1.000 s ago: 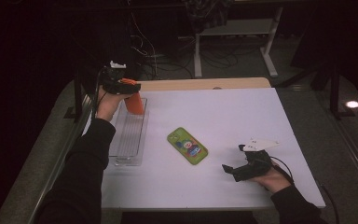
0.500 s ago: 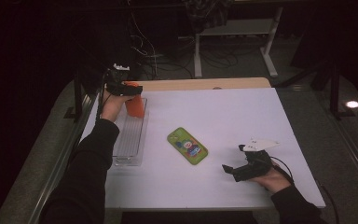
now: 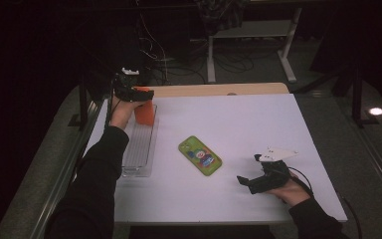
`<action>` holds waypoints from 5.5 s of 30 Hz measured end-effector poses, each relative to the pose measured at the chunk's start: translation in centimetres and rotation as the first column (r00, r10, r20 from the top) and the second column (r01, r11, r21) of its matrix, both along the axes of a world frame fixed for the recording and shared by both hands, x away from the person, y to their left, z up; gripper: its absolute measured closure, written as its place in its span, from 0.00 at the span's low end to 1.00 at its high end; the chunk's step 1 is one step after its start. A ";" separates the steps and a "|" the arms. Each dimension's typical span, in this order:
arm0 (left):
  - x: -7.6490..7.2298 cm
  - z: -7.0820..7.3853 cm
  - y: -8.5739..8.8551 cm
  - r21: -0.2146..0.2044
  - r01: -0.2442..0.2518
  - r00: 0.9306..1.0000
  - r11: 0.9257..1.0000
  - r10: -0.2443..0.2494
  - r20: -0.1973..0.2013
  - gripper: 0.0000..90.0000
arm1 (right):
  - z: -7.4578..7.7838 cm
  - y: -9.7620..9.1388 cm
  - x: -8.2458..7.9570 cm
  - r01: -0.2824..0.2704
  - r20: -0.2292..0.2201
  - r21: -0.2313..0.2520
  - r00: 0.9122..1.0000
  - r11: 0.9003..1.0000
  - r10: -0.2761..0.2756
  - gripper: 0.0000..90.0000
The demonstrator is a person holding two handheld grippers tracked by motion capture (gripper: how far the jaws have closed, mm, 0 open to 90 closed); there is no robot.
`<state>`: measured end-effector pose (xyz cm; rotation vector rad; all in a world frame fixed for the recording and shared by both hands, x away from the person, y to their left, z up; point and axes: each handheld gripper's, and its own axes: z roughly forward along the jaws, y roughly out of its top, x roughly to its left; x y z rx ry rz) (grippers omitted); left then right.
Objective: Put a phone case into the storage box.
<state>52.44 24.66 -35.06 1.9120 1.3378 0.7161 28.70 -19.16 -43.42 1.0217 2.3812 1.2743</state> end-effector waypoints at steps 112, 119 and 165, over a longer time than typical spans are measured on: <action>-19.1 -8.5 -12.6 -0.052 0.641 0.738 0.765 -0.634 -0.230 0.99 | 0.3 0.2 0.1 0.002 0.016 -0.020 1.000 1.000 -0.001 0.00; -18.6 -9.1 -13.6 -0.088 0.623 0.751 0.777 -0.625 -0.212 1.00 | 0.4 0.3 0.0 0.005 0.014 -0.019 1.000 1.000 -0.004 0.00; -22.3 -7.1 -10.5 -0.099 0.669 0.728 0.737 -0.676 -0.113 0.00 | 1.1 0.5 0.4 0.015 -0.036 0.000 0.999 1.000 -0.015 0.00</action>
